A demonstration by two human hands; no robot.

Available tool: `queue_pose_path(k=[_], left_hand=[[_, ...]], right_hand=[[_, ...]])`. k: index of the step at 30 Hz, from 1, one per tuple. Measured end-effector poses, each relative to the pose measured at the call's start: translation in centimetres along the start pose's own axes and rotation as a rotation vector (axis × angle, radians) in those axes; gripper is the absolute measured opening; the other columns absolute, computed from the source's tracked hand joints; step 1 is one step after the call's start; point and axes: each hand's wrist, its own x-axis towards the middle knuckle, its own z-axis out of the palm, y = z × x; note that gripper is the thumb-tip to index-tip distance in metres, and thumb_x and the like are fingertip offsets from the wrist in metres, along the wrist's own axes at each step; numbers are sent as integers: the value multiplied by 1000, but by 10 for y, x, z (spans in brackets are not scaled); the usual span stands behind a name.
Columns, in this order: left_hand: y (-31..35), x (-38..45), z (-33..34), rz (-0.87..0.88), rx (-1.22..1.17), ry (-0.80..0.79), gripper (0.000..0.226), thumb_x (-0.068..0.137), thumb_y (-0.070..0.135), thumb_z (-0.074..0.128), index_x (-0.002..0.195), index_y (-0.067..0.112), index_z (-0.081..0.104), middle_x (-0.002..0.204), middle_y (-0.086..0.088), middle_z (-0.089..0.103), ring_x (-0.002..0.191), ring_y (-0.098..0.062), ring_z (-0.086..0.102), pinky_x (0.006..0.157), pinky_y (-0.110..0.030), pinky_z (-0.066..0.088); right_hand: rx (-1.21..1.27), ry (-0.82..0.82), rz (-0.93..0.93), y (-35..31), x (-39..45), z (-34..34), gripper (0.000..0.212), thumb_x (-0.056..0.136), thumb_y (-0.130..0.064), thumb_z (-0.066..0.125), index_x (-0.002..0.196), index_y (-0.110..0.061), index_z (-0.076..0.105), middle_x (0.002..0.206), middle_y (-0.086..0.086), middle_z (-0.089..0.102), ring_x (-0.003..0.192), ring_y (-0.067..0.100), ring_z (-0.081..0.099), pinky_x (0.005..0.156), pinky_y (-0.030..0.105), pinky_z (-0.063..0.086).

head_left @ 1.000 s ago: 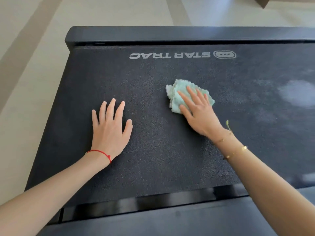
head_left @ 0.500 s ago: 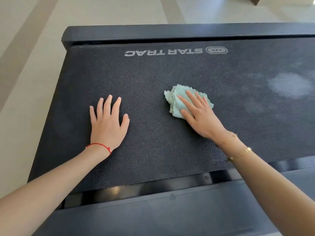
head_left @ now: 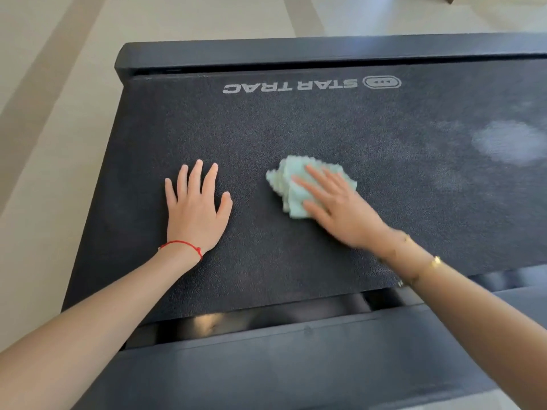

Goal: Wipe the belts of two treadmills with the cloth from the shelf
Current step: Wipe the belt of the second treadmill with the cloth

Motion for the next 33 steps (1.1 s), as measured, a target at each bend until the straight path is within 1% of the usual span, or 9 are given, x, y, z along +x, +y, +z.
queue_pose_path(k=[4, 9, 13, 16, 19, 22, 24, 29, 33], left_hand=[[0, 0, -1, -7, 1, -19, 62, 99, 45, 29, 156, 20, 24, 163, -9, 20, 152, -31, 10, 121, -56, 6], [-1, -4, 1, 10, 8, 7, 62, 99, 44, 27, 155, 17, 28, 162, -11, 25, 150, -32, 16, 120, -59, 10], [1, -3, 0, 9, 24, 9, 69, 95, 50, 13, 155, 18, 27, 162, -10, 24, 151, -31, 16, 120, -57, 11], [3, -4, 1, -8, 26, 17, 66, 97, 48, 15, 155, 18, 28, 162, -10, 24, 151, -31, 16, 121, -58, 12], [5, -3, 1, -21, 33, 22, 67, 96, 49, 15, 154, 18, 30, 161, -10, 28, 150, -32, 19, 120, -59, 15], [6, -2, 0, -22, 49, 17, 66, 96, 48, 16, 154, 18, 31, 160, -10, 29, 150, -32, 21, 119, -60, 17], [6, -2, 0, -25, 60, 14, 65, 97, 47, 18, 154, 18, 31, 160, -9, 29, 150, -31, 21, 119, -60, 18], [5, -2, 2, -21, 88, 7, 62, 98, 43, 23, 154, 17, 30, 160, -8, 28, 149, -31, 21, 118, -59, 19], [6, -1, 2, -32, 95, -9, 62, 98, 43, 22, 155, 18, 27, 161, -8, 26, 150, -30, 19, 119, -59, 18]], right_hand=[[28, 17, 245, -7, 40, 1, 50, 104, -42, 31, 153, -34, 24, 164, 3, 11, 151, 29, 3, 121, 42, -3], [29, -31, -77, -60, -26, 16, 51, 103, -45, 27, 153, -37, 22, 163, -1, 13, 151, 25, 5, 123, 42, 1], [28, -72, -159, -39, -33, 4, 50, 104, -48, 25, 153, -41, 18, 163, -7, 10, 151, 18, 4, 123, 36, 2], [23, 4, -15, 9, 18, -4, 52, 102, -49, 24, 153, -35, 26, 163, 0, 16, 150, 24, 10, 122, 33, 1], [-14, 65, 233, 50, 92, -7, 51, 104, -43, 30, 153, -30, 26, 163, 7, 16, 150, 32, 9, 122, 41, 3], [-16, 75, 401, 45, 142, -1, 52, 104, -42, 29, 154, -31, 23, 163, 8, 12, 150, 34, 2, 121, 47, -2], [-22, 78, 331, 22, 144, 8, 53, 103, -42, 30, 154, -30, 23, 163, 8, 13, 150, 35, 4, 121, 48, -2], [30, -43, -139, -7, 83, 8, 50, 103, -47, 27, 153, -38, 24, 163, -2, 15, 151, 23, 5, 123, 40, 0], [16, -33, -13, 40, 116, -10, 51, 104, -44, 29, 154, -37, 19, 164, -2, 9, 151, 24, 3, 122, 37, 0]])
